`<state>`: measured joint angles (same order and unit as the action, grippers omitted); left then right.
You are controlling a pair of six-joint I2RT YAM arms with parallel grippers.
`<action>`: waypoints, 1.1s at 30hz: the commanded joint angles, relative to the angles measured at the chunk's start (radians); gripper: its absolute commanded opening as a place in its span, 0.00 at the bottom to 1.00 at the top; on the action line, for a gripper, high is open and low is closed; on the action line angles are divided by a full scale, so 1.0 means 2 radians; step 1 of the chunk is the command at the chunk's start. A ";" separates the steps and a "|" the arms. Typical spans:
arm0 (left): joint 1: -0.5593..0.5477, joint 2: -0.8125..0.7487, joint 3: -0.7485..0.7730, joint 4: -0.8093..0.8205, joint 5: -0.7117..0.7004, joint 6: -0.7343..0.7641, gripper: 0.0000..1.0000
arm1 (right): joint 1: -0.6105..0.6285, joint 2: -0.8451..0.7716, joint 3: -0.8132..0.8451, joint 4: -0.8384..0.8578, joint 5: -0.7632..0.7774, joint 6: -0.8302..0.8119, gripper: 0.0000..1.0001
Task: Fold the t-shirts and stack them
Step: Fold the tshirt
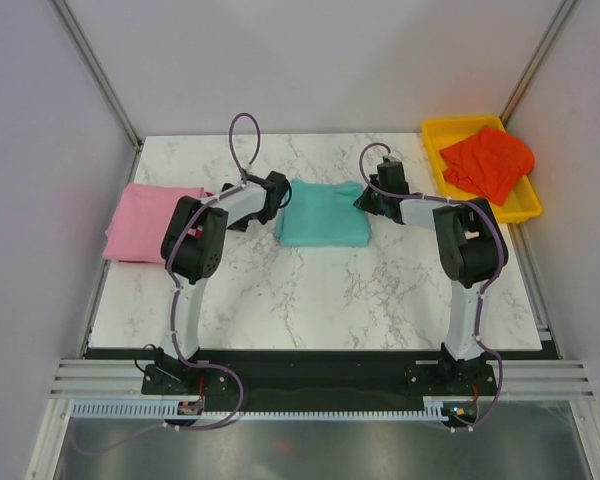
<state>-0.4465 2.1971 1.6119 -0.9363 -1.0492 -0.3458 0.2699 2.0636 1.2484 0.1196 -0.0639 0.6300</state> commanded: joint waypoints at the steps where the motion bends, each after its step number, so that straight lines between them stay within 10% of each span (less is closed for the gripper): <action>1: 0.000 0.023 0.010 -0.004 -0.034 0.012 0.64 | -0.005 0.015 0.007 -0.010 -0.009 0.006 0.00; 17: 0.051 0.083 0.028 -0.005 -0.005 -0.005 0.51 | -0.008 0.016 0.007 -0.006 -0.016 0.010 0.00; 23: 0.048 0.090 0.040 -0.006 -0.004 -0.026 0.02 | -0.017 0.015 0.002 -0.006 -0.016 0.022 0.00; 33: -0.012 0.093 0.096 -0.011 0.034 -0.033 0.02 | -0.067 0.015 -0.024 -0.014 -0.025 0.055 0.00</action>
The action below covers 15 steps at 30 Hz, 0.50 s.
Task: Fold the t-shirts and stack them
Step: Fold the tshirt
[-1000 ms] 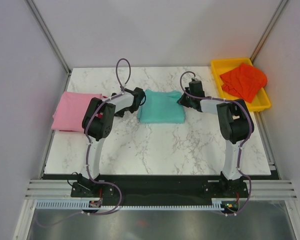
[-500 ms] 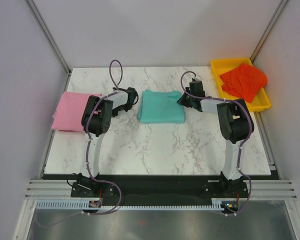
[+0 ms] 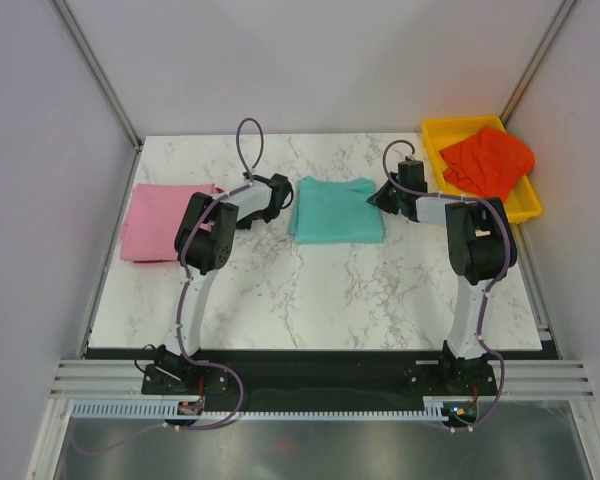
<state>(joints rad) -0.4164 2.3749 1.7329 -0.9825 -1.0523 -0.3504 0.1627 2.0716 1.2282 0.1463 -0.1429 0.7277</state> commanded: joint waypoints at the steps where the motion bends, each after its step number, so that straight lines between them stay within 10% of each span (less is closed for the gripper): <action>1: -0.033 0.003 0.040 0.009 0.043 -0.034 0.02 | -0.017 0.011 -0.014 -0.032 0.018 0.008 0.00; 12: -0.099 0.017 0.133 -0.001 0.139 -0.072 0.02 | -0.038 -0.007 -0.014 -0.092 0.063 0.002 0.00; 14: -0.099 0.014 0.149 -0.003 0.173 -0.078 0.15 | -0.041 -0.010 -0.014 -0.108 0.081 -0.001 0.00; 15: -0.099 0.009 0.153 -0.003 0.178 -0.084 0.36 | -0.043 -0.015 -0.017 -0.110 0.096 -0.003 0.00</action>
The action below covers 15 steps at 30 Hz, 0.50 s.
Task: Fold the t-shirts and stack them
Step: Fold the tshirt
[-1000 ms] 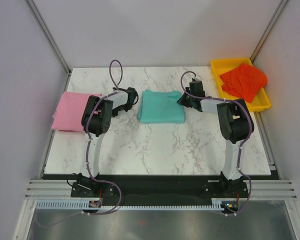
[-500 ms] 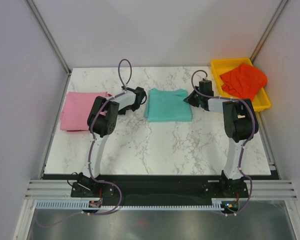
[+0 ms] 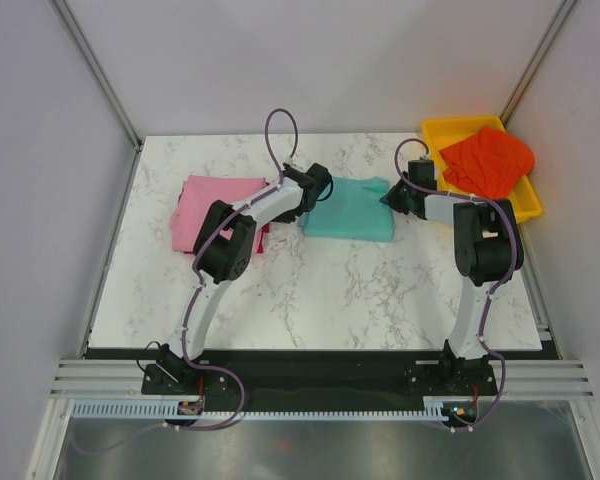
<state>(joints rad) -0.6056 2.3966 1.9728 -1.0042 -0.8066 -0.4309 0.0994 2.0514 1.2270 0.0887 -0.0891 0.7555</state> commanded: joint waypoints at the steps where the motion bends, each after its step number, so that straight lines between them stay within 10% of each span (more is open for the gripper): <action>1: -0.005 -0.006 0.035 0.008 0.059 -0.047 0.45 | -0.014 -0.006 -0.019 -0.083 0.074 -0.017 0.00; 4: -0.005 -0.029 0.042 0.013 0.077 -0.054 0.69 | -0.016 -0.009 -0.022 -0.083 0.077 -0.020 0.00; 15: -0.014 -0.109 0.045 0.161 0.231 -0.025 0.83 | -0.018 0.005 -0.007 -0.082 0.074 -0.032 0.00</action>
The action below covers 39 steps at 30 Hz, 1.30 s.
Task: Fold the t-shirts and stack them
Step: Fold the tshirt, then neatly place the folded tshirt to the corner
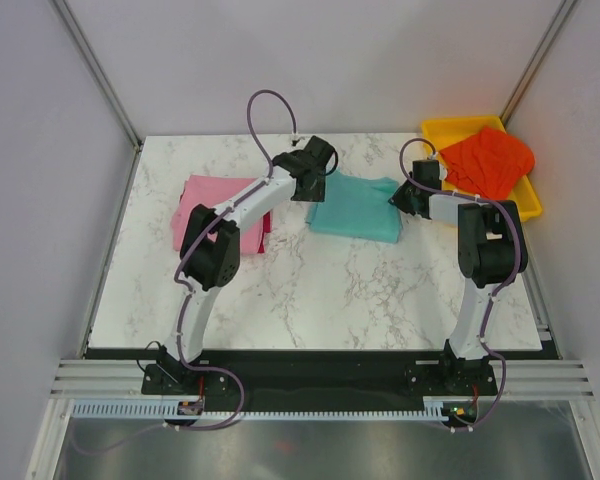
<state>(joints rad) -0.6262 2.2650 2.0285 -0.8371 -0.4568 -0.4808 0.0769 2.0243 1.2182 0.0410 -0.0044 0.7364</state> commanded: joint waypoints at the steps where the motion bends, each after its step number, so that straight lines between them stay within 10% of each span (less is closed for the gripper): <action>1: -0.004 -0.047 0.010 0.095 0.066 0.000 0.84 | -0.007 0.020 -0.001 -0.059 0.032 -0.022 0.00; 13: 0.051 0.024 0.035 0.207 0.250 -0.058 0.79 | -0.007 0.028 0.011 -0.057 0.027 -0.025 0.00; 39: 0.088 0.168 0.100 0.221 0.326 -0.117 0.62 | -0.006 0.032 0.007 -0.039 0.004 -0.022 0.00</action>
<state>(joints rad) -0.4595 2.5385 2.1738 -0.4019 0.1524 -0.6567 0.0689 2.0396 1.2427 0.0349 -0.0219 0.7177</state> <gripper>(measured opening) 0.621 0.021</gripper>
